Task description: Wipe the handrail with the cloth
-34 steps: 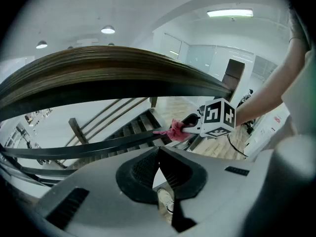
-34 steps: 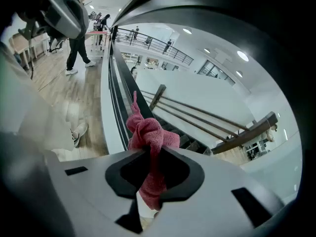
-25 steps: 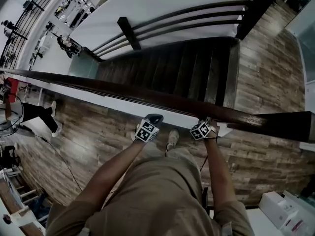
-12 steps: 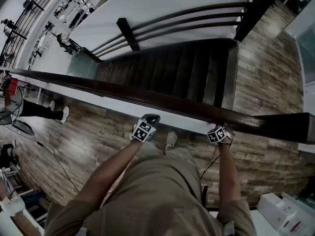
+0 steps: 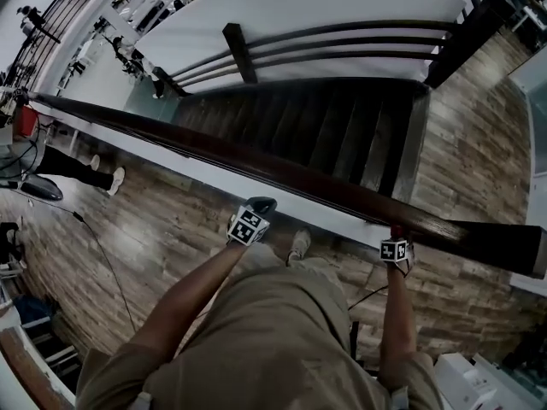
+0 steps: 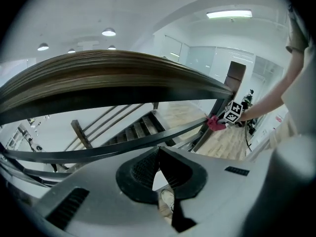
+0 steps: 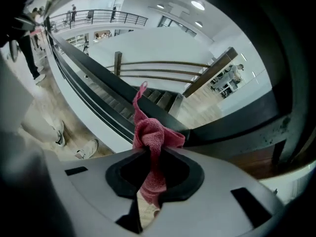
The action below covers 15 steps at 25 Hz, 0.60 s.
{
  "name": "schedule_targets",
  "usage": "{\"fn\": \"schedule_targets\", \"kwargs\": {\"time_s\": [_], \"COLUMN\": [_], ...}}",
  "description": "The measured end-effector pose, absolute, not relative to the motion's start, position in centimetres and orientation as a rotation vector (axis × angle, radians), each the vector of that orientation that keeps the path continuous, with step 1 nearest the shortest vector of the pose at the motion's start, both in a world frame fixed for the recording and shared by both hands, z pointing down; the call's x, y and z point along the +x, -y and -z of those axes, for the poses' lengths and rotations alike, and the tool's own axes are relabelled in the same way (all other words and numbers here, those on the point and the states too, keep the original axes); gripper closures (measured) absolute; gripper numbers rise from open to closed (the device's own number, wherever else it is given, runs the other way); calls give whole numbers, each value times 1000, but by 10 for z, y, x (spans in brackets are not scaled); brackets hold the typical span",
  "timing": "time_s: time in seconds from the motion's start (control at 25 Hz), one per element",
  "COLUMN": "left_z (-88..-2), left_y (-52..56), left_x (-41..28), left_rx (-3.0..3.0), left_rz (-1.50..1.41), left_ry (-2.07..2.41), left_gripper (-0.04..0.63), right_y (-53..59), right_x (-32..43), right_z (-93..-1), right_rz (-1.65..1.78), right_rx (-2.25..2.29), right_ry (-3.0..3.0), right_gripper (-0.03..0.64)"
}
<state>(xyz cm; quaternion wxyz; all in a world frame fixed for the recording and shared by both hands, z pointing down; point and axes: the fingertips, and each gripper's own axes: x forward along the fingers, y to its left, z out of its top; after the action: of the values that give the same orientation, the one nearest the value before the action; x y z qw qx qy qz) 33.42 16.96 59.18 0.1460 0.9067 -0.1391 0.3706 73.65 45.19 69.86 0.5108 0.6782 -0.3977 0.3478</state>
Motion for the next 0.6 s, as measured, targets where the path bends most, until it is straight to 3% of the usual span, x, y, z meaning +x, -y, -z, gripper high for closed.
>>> {"fn": "schedule_targets", "kwargs": {"time_s": [0.32,0.6], "left_z": [-604,-607], "left_y": [-123,-65], "left_x": [239,133], "left_rx": [2503,2418], "left_rz": [-1019,-960], "left_ry": [615,797], "left_gripper": [577,577], "right_y": [-368,-221], "right_x": [604,433], "right_z": [-730,-749], "right_rz": [-776,-626], "right_rx": [1361,1041], "right_ry": [1242,1573], "right_gripper": [557,557]}}
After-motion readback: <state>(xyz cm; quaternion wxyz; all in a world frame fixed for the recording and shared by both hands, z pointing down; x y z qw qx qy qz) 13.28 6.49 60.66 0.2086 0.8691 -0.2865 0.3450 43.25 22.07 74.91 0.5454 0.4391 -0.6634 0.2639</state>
